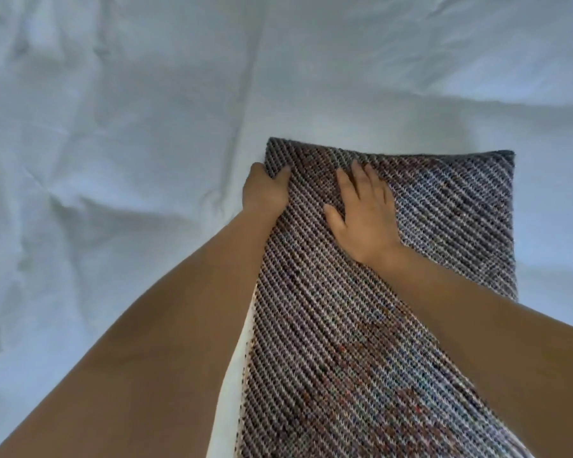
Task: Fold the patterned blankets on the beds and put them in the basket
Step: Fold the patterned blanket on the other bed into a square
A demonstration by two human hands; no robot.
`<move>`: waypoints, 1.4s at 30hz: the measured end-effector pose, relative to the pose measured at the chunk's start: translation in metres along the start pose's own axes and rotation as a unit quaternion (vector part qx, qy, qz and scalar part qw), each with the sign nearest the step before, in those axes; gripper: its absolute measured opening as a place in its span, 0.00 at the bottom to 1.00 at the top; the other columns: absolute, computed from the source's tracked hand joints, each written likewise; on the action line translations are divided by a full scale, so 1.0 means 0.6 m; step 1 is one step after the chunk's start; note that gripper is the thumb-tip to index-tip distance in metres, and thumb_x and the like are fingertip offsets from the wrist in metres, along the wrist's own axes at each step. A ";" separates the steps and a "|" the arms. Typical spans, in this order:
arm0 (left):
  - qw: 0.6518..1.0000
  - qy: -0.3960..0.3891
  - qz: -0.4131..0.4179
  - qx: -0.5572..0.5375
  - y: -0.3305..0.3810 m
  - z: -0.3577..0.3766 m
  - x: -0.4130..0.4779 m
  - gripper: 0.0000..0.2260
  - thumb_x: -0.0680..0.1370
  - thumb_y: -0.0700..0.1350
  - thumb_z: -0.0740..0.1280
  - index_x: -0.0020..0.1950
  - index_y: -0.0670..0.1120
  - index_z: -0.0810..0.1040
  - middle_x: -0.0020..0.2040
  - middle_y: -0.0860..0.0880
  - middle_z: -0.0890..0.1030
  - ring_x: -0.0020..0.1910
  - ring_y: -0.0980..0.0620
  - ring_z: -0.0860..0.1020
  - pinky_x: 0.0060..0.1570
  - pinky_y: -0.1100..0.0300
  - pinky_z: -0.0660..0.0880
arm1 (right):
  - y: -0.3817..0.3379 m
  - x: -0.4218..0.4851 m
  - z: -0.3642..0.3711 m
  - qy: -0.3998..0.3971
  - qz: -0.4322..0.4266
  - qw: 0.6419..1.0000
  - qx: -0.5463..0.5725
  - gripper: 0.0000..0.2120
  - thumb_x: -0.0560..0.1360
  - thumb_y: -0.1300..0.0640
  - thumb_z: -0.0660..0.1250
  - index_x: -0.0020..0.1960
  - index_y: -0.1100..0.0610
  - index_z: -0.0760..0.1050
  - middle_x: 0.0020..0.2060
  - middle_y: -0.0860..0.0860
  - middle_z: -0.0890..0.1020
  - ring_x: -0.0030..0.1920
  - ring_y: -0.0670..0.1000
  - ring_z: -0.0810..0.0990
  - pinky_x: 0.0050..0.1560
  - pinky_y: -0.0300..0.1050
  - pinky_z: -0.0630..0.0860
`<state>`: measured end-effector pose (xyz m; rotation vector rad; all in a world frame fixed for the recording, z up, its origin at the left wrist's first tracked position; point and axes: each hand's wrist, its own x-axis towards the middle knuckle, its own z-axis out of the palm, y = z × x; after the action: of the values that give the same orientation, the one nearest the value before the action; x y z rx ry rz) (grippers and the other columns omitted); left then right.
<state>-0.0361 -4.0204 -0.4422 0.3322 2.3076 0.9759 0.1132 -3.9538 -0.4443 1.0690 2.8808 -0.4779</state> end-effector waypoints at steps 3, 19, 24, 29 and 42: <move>0.974 0.097 0.115 0.169 0.020 0.014 -0.006 0.29 0.75 0.54 0.64 0.71 0.43 0.59 0.68 0.41 0.66 0.67 0.42 0.66 0.62 0.48 0.65 | 0.014 0.007 0.006 0.005 -0.022 1.000 -0.007 0.30 0.78 0.44 0.51 0.75 0.55 0.50 0.76 0.57 0.53 0.75 0.56 0.47 0.73 0.55 0.42; 0.865 -0.029 0.222 0.448 -0.029 0.109 0.034 0.40 0.68 0.75 0.38 0.75 0.56 0.38 0.77 0.42 0.40 0.75 0.43 0.39 0.69 0.44 0.35 | 0.267 0.023 0.008 -0.019 0.121 0.988 -0.093 0.33 0.75 0.35 0.38 0.76 0.48 0.41 0.76 0.55 0.47 0.76 0.55 0.43 0.70 0.59 0.35; 0.848 -0.088 0.176 0.492 0.058 0.080 0.045 0.38 0.73 0.71 0.44 0.76 0.51 0.40 0.77 0.43 0.38 0.75 0.43 0.40 0.71 0.42 0.41 | 0.242 0.036 -0.040 -0.074 0.140 0.980 -0.124 0.31 0.77 0.38 0.39 0.75 0.50 0.35 0.76 0.55 0.40 0.75 0.56 0.38 0.71 0.63 0.37; 0.859 0.004 0.303 0.413 -0.015 0.135 -0.181 0.29 0.78 0.55 0.41 0.75 0.45 0.40 0.76 0.45 0.39 0.75 0.47 0.40 0.69 0.47 0.39 | 0.082 -0.136 0.004 -0.031 0.027 0.998 -0.038 0.29 0.77 0.43 0.35 0.75 0.52 0.38 0.75 0.53 0.41 0.75 0.55 0.39 0.70 0.57 0.35; 0.859 -0.058 0.143 0.489 -0.130 0.055 -0.293 0.30 0.80 0.57 0.43 0.75 0.43 0.37 0.77 0.44 0.39 0.75 0.45 0.39 0.72 0.46 0.39 | 0.159 -0.318 0.008 -0.071 0.181 0.980 -0.049 0.30 0.79 0.42 0.40 0.76 0.54 0.39 0.76 0.56 0.43 0.76 0.56 0.41 0.74 0.55 0.39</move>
<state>0.1224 -4.1336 -0.4399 1.1229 2.4983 -0.2058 0.3197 -4.0077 -0.4491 1.4340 2.4812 -0.3677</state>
